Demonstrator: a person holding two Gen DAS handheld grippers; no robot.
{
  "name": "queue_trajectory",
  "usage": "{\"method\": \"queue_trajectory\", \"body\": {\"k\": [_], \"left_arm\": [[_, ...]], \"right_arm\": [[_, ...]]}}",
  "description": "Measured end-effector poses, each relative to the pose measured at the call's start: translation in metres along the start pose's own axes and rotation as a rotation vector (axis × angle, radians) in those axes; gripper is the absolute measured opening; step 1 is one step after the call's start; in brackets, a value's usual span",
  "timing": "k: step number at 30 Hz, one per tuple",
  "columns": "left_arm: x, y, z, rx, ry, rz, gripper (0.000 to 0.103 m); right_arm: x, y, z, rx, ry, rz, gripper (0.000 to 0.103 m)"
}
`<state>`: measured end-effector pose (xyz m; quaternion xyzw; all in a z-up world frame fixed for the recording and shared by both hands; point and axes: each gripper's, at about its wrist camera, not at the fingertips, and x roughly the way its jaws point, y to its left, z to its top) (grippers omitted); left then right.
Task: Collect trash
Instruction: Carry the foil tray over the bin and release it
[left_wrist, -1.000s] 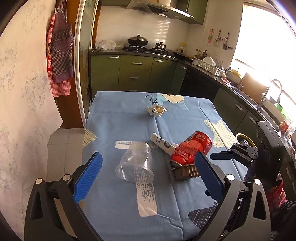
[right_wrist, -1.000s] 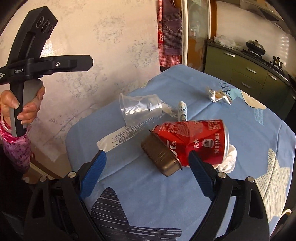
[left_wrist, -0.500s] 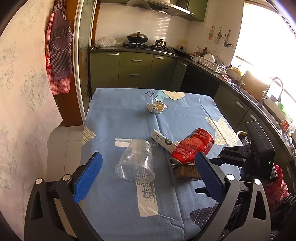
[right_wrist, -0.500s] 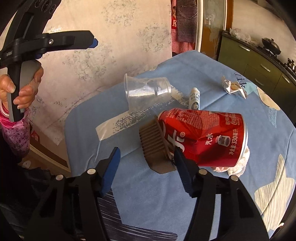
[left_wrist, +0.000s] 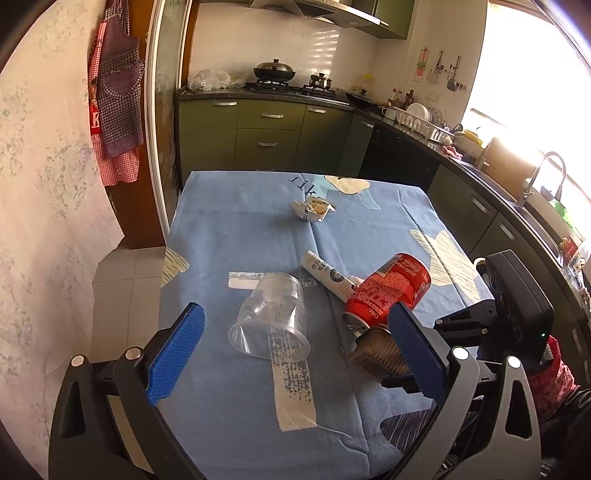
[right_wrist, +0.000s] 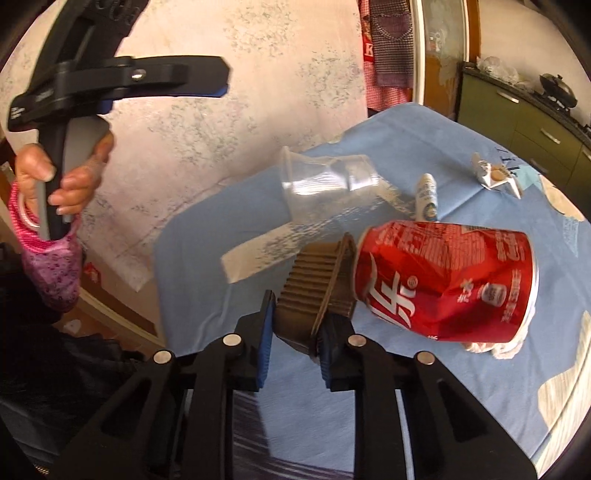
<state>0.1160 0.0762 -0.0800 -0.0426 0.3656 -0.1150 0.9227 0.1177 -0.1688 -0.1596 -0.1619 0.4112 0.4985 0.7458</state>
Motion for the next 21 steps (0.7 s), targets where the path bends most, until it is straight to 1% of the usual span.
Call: {"method": "queue_trajectory", "body": {"k": [1, 2, 8, 10, 12, 15, 16, 18, 21], "left_arm": [[0.0, 0.0, 0.0, 0.001, 0.0, 0.0, 0.098], [0.001, -0.001, 0.0, 0.002, 0.001, -0.001, 0.098], [0.0, -0.005, 0.0, 0.014, 0.001, -0.001, 0.098], [-0.001, -0.006, 0.0, 0.017, -0.001, 0.0, 0.098], [-0.002, -0.009, 0.0, 0.023, -0.002, 0.0, 0.098], [-0.004, -0.013, 0.0, 0.032, -0.004, -0.003, 0.098], [-0.004, -0.014, -0.001, 0.035, -0.004, -0.005, 0.098], [-0.004, -0.017, -0.001, 0.04, -0.004, -0.011, 0.098], [-0.002, -0.02, -0.001, 0.042, -0.003, -0.023, 0.098]], "right_arm": [[-0.002, 0.002, -0.001, 0.009, -0.004, 0.036, 0.017], [-0.005, 0.004, -0.002, 0.016, -0.01, 0.065, 0.014], [-0.022, 0.022, -0.008, 0.02, -0.049, 0.194, 0.014], [-0.03, 0.03, -0.009, 0.008, -0.067, 0.203, 0.014], [-0.038, 0.036, -0.01, -0.001, -0.079, 0.182, 0.014], [-0.056, 0.038, -0.016, 0.007, -0.108, 0.098, 0.014], [-0.064, 0.036, -0.018, 0.018, -0.118, 0.055, 0.014], [-0.083, 0.022, -0.028, 0.068, -0.132, -0.065, 0.014], [-0.119, -0.017, -0.052, 0.207, -0.145, -0.285, 0.014]]}}
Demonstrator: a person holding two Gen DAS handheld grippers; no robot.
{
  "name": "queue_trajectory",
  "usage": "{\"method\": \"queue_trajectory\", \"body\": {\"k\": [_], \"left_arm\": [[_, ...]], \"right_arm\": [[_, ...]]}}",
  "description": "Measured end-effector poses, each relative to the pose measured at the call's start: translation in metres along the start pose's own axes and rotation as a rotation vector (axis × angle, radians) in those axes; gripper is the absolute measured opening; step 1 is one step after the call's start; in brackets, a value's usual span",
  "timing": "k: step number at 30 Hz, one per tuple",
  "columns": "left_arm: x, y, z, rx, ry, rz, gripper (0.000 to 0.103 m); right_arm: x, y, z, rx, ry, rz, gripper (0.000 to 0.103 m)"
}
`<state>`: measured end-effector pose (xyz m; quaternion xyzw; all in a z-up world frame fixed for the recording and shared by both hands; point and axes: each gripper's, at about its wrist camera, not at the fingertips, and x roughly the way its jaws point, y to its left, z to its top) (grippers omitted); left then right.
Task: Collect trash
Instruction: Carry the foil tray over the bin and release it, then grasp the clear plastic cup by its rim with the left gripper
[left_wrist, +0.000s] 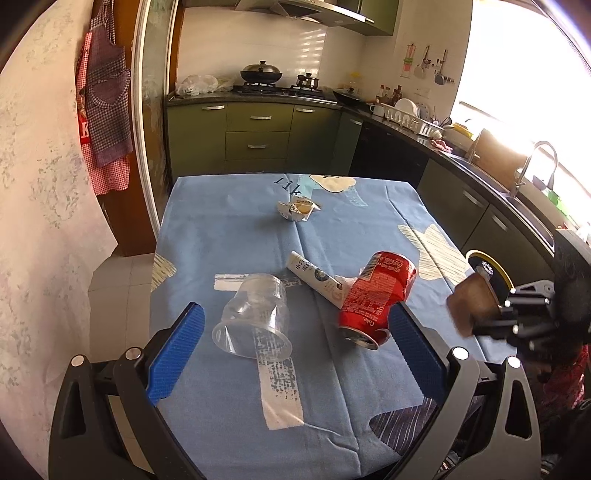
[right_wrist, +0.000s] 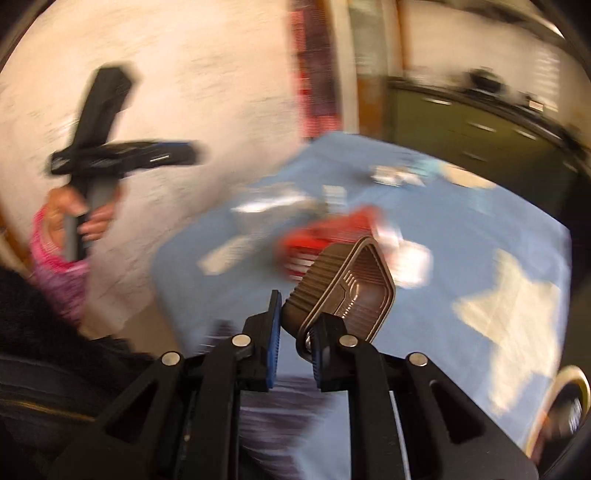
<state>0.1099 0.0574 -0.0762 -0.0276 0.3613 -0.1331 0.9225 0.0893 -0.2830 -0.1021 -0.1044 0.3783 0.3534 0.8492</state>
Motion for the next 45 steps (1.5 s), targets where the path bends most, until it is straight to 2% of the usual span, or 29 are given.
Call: {"method": "queue_trajectory", "body": {"k": [4, 7, 9, 11, 16, 17, 18, 20, 25, 27, 32, 35, 45], "left_arm": [[0.003, -0.007, 0.002, 0.005, 0.002, -0.014, 0.098], [0.006, -0.013, 0.003, 0.02, 0.003, -0.02, 0.098], [0.007, -0.017, 0.005, 0.028, 0.005, -0.023, 0.098], [0.009, -0.021, 0.006, 0.036, 0.008, -0.024, 0.098], [0.012, -0.028, 0.008, 0.054, 0.018, -0.025, 0.098], [0.013, -0.029, 0.008, 0.057, 0.02, -0.026, 0.098], [0.013, -0.031, 0.008, 0.06, 0.022, -0.026, 0.098], [0.014, -0.032, 0.008, 0.067, 0.027, -0.025, 0.098], [0.017, -0.035, 0.008, 0.08, 0.035, -0.026, 0.098], [0.018, -0.035, 0.007, 0.081, 0.037, -0.028, 0.098], [0.026, -0.035, 0.004, 0.09, 0.058, -0.016, 0.098], [0.031, -0.033, 0.001, 0.106, 0.071, -0.002, 0.098], [0.066, -0.005, -0.005, 0.109, 0.143, 0.056, 0.098]], "right_arm": [[-0.04, -0.101, -0.034, 0.269, 0.03, -0.362, 0.014], [-0.067, -0.174, -0.069, 0.473, 0.07, -0.564, 0.014], [-0.077, -0.212, -0.09, 0.574, 0.106, -0.649, 0.014], [-0.079, -0.243, -0.112, 0.64, 0.146, -0.696, 0.014], [-0.068, -0.289, -0.138, 0.701, 0.225, -0.725, 0.014], [-0.066, -0.295, -0.141, 0.706, 0.227, -0.75, 0.019], [-0.065, -0.299, -0.142, 0.71, 0.235, -0.778, 0.029], [-0.065, -0.3, -0.141, 0.722, 0.217, -0.804, 0.033], [-0.075, -0.277, -0.136, 0.718, 0.152, -0.795, 0.034], [-0.077, -0.26, -0.132, 0.698, 0.117, -0.768, 0.039], [-0.069, -0.224, -0.128, 0.66, 0.074, -0.719, 0.043], [-0.061, -0.211, -0.128, 0.661, 0.067, -0.681, 0.047], [-0.038, -0.191, -0.123, 0.657, 0.08, -0.619, 0.047]]}}
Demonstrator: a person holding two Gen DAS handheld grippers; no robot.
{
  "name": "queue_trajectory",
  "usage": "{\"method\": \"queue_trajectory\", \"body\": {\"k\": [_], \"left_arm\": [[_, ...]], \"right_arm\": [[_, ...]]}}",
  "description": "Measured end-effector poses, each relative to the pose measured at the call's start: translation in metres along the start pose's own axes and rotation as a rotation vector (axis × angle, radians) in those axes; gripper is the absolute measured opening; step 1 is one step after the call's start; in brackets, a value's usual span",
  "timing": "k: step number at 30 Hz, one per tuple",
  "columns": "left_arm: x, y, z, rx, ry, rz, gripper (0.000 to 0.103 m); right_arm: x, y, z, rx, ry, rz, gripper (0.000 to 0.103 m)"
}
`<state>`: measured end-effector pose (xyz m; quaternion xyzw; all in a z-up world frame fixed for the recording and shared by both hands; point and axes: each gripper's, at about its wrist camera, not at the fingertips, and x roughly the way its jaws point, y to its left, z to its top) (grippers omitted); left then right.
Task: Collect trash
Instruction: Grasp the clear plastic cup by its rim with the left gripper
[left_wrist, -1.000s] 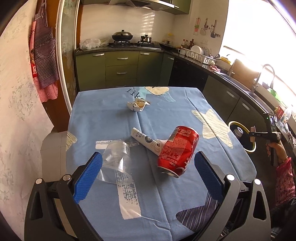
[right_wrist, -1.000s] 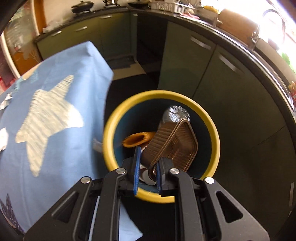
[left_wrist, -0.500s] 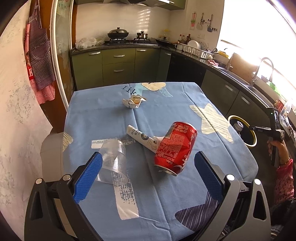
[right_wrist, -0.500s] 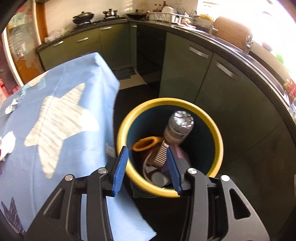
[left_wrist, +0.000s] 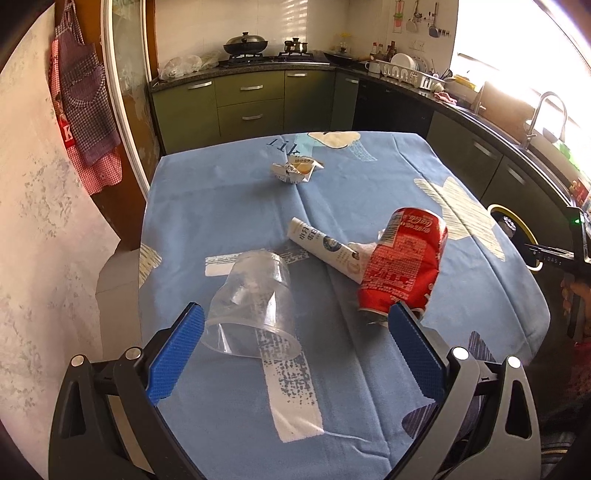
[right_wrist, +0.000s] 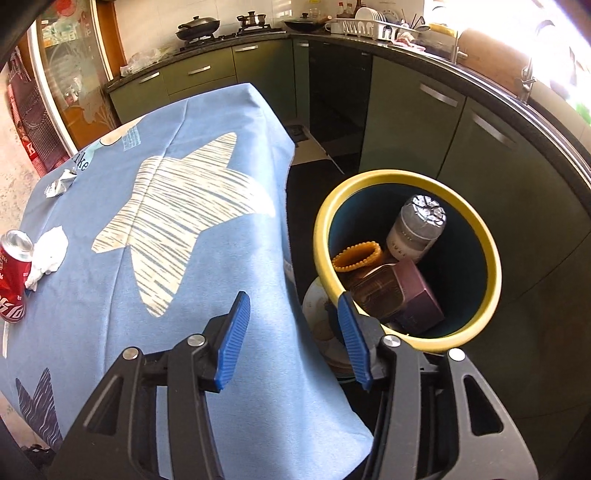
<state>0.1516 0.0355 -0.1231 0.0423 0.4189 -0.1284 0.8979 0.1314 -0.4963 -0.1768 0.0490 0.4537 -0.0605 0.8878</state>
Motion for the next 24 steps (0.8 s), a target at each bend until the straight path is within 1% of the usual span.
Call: {"method": "queue_trajectory", "body": {"k": [5, 11, 21, 23, 24], "left_arm": [[0.025, 0.015, -0.005, -0.01, 0.029, 0.021, 0.098], [0.05, 0.03, -0.016, -0.041, 0.067, 0.002, 0.098], [0.069, 0.042, -0.021, -0.065, 0.073, -0.001, 0.098], [0.067, 0.042, -0.021, -0.067, 0.07, 0.002, 0.095], [0.068, 0.042, -0.021, -0.067, 0.07, 0.004, 0.091]], "right_arm": [[0.003, 0.007, 0.001, -0.003, 0.004, 0.022, 0.049], [0.006, 0.016, 0.002, -0.01, 0.01, 0.045, 0.049], [0.014, 0.024, 0.001, -0.017, 0.03, 0.067, 0.049], [0.014, 0.025, 0.0, -0.017, 0.031, 0.069, 0.049], [0.014, 0.025, 0.001, -0.017, 0.03, 0.07, 0.049]]}}
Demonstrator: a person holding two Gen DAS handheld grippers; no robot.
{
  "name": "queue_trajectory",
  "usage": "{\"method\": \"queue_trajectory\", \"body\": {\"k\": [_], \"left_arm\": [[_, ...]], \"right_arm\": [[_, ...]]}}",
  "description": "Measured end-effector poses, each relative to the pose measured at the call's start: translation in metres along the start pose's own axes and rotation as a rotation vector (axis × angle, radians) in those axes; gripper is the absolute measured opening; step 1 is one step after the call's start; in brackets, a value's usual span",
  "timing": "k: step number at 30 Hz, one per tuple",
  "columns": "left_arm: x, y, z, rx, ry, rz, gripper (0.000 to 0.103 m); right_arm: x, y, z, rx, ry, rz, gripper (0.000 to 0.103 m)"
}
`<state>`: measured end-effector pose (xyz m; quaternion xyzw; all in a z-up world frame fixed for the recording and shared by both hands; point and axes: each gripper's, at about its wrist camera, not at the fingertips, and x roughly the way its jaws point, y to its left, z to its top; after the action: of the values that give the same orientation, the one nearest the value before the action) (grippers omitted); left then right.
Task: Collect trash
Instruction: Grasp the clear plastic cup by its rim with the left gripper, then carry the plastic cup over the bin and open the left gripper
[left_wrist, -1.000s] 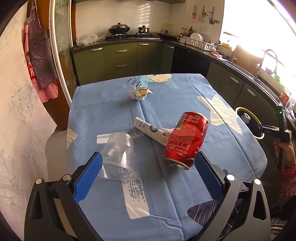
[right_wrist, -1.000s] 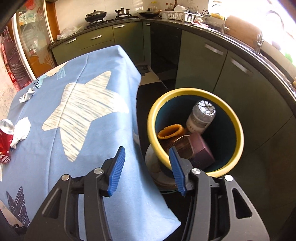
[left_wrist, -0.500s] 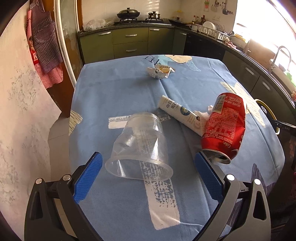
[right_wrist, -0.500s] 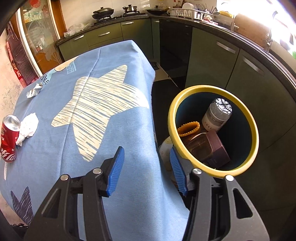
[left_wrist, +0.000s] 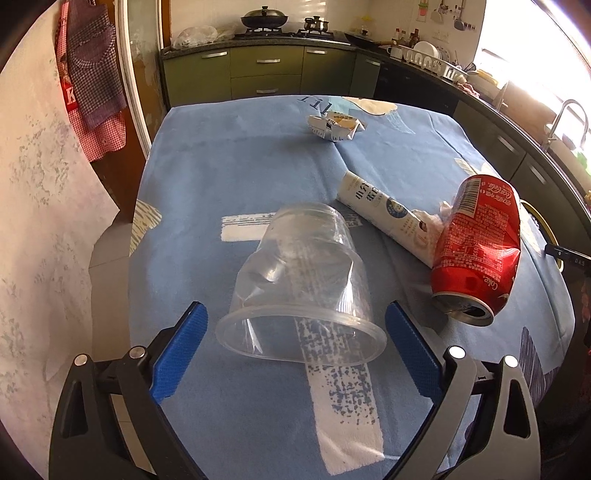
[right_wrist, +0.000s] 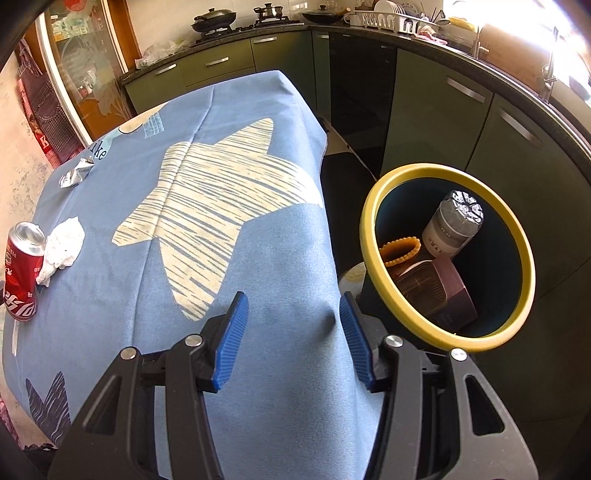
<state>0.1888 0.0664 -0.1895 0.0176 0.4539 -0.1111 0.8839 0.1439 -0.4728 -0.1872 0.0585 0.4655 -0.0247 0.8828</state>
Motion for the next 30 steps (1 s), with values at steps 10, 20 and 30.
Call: {"method": "queue_trajectory", "body": {"k": [10, 20, 30], "left_arm": [[-0.003, -0.006, -0.003, 0.03, -0.017, -0.004, 0.078], [-0.024, -0.012, 0.0, 0.056, -0.064, 0.011, 0.078], [-0.069, -0.04, 0.011, 0.12, -0.136, 0.011, 0.078]], "right_arm": [[0.003, 0.001, -0.002, -0.004, 0.005, 0.01, 0.049], [0.003, 0.002, -0.003, -0.008, 0.005, 0.011, 0.049], [-0.003, 0.003, -0.004, -0.014, -0.007, 0.022, 0.049]]}}
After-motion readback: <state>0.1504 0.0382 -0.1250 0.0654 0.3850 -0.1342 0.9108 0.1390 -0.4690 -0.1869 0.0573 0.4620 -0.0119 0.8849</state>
